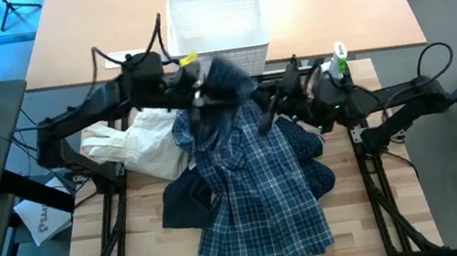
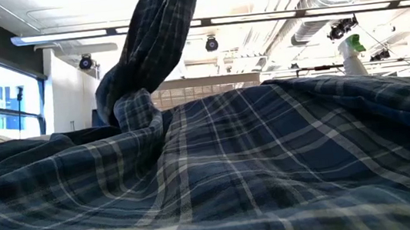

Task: Fold laundry
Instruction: Fold the blue plaid flannel shirt

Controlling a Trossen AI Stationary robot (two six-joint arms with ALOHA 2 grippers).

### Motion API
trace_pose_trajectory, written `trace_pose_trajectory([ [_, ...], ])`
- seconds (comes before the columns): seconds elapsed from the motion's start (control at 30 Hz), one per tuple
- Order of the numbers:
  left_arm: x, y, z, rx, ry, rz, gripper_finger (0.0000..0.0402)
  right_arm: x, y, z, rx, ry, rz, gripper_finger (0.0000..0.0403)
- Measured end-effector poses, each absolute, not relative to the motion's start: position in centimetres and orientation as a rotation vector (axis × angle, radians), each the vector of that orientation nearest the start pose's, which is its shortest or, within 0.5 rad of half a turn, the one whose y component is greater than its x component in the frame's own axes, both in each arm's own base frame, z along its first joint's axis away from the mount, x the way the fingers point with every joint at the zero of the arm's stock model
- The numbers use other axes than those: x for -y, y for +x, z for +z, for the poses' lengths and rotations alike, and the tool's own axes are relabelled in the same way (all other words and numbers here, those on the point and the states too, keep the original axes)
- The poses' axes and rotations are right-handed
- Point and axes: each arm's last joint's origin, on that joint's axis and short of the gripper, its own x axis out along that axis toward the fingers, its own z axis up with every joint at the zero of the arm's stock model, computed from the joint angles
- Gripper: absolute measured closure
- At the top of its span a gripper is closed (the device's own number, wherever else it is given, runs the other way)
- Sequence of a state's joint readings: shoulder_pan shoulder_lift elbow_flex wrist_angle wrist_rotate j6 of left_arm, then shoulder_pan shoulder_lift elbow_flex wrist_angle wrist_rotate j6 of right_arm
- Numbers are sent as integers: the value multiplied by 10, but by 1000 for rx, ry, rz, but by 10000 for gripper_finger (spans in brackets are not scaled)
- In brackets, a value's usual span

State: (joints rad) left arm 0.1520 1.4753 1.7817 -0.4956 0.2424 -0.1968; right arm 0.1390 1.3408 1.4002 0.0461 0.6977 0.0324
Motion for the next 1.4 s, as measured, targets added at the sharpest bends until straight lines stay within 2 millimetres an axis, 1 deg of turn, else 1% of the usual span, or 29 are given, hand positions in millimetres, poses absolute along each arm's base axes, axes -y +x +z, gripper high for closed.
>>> trace_pose_trajectory([
  [0.1,-33,277,476,-339,-273,-83,243,-22,268,448,77,159,-686,388],
  [0.17,-26,255,470,-481,-311,-45,238,-23,252,444,12,189,-720,397],
  [0.23,-21,234,461,-626,-332,67,237,-26,239,438,-56,219,-738,398],
  [0.3,-17,218,447,-736,-333,234,236,-30,231,431,-110,249,-752,398],
  [0.37,-14,208,426,-801,-371,404,236,-35,225,424,-163,251,-752,400],
  [0.43,-13,201,398,-838,-456,500,236,-42,221,418,-226,220,-718,400],
  [0.47,-13,198,383,-853,-506,537,236,-46,220,416,-263,201,-686,400],
  [0.53,-15,194,352,-830,-615,599,236,-54,216,411,-331,165,-611,401],
  [0.63,-18,194,305,-799,-747,633,236,-64,210,407,-396,144,-541,402],
  [0.73,-28,193,264,-751,-836,722,236,-70,208,406,-392,180,-523,402],
  [0.83,-44,191,230,-688,-923,845,236,-71,207,406,-385,201,-521,402],
  [0.93,-61,192,206,-557,-1032,908,236,-71,208,406,-379,219,-527,402],
  [1.03,-78,199,193,-365,-1119,842,236,-71,208,407,-374,223,-527,402],
  [1.13,-94,209,192,-163,-1102,708,236,-71,208,407,-373,227,-527,402],
  [1.23,-111,220,202,20,-971,530,244,-71,208,407,-373,226,-527,403],
  [1.3,-119,227,215,119,-876,394,255,-71,208,407,-373,225,-528,403],
  [1.4,-127,231,230,122,-857,251,274,-71,208,407,-374,226,-527,403],
])
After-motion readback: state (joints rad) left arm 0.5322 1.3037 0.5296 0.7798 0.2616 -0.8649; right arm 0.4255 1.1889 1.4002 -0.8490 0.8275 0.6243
